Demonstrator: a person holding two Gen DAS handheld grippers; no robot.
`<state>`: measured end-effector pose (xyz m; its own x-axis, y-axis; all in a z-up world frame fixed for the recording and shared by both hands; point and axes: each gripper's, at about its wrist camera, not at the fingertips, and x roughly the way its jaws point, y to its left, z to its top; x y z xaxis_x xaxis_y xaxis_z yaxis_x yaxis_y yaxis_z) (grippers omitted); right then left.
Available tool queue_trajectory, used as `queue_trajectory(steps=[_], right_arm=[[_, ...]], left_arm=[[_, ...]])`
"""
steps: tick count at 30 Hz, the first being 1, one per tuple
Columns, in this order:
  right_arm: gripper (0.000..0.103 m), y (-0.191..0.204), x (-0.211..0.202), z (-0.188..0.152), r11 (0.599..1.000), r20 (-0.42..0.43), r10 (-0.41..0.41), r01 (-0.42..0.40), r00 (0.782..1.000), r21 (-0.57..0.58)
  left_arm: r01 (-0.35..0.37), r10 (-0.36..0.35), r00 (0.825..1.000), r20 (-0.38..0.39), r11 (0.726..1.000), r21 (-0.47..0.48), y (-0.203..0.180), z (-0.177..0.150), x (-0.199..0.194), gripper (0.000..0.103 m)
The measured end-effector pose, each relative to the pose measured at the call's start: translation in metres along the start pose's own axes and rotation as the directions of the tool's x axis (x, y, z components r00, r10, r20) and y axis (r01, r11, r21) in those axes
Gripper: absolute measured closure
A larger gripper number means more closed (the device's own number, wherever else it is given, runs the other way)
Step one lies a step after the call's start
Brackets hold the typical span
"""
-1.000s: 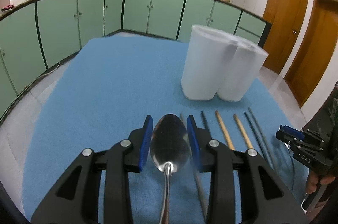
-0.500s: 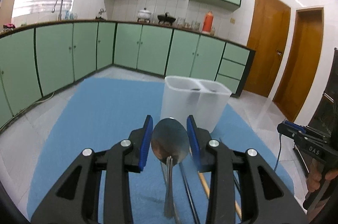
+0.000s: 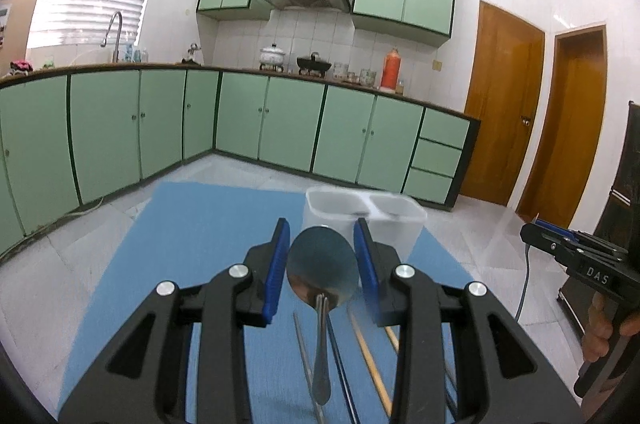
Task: Organize utensils
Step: 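Carry both silver spoons over the white utensil holder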
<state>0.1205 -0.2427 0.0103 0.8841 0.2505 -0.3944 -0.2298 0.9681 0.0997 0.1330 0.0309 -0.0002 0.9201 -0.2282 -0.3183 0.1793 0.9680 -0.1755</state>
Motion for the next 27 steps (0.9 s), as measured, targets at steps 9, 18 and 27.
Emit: queue_trajectory(steps=[9,18,27], right_arm=[[0.075,0.007,0.017,0.061,1.0,0.118,0.021,-0.021,0.993,-0.007],[0.075,0.023,0.059,0.11,0.999,0.234,-0.016,0.026,0.972,-0.042],[0.075,0.032,0.13,0.112,0.992,0.223,-0.076,0.096,0.972,-0.084]], left_arm=[[0.021,-0.024,0.993,0.115,0.999,0.031,-0.017,0.057,0.016,0.071],[0.039,-0.043,0.977,0.207,0.999,0.022,-0.034,0.109,0.071,0.071],[0.018,-0.024,0.986,0.162,0.999,0.034,-0.036,0.101,0.142,0.071]])
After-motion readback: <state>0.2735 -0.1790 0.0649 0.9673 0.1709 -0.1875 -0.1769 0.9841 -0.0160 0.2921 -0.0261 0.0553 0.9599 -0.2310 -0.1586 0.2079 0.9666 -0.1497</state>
